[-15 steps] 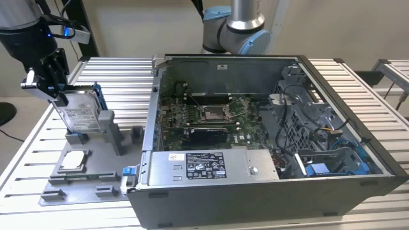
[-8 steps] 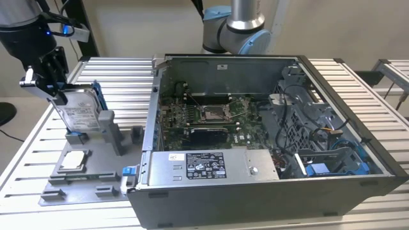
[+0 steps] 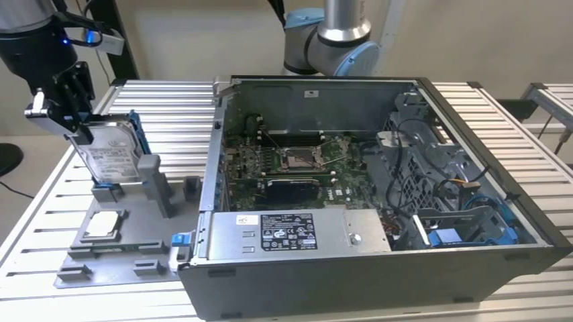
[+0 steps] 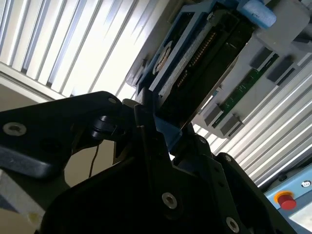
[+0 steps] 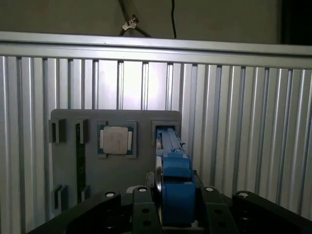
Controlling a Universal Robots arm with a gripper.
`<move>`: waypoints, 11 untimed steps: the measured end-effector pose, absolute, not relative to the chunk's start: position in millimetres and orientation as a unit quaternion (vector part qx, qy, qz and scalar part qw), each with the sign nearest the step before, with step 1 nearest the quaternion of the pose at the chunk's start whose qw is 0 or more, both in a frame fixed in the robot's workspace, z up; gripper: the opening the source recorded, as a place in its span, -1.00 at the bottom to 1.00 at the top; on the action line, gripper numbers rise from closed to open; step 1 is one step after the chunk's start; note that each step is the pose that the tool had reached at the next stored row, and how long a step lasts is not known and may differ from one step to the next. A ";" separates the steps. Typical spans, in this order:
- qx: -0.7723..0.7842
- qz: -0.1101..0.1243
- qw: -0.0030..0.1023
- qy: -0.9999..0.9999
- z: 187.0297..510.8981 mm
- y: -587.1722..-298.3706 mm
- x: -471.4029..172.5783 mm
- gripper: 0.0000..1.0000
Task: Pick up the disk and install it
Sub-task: 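Pick up the disk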
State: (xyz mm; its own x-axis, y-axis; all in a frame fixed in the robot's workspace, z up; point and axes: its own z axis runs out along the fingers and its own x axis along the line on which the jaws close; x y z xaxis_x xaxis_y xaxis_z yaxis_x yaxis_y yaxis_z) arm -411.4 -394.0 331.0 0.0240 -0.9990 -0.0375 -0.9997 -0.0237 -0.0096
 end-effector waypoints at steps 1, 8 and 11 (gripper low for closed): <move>-0.715 0.010 0.017 0.699 331.8 -394.0 -411.4 -1.00; -0.715 0.010 0.017 0.698 337.9 -394.1 -411.4 -1.00; -0.715 0.010 0.017 0.698 340.3 -394.1 -411.4 -1.00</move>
State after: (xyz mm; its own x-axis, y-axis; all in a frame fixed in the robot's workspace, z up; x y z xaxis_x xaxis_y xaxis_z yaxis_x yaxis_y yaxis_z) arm -411.4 -394.1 340.3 0.0240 -0.9990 -0.0376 -0.9997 -0.0237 -0.0097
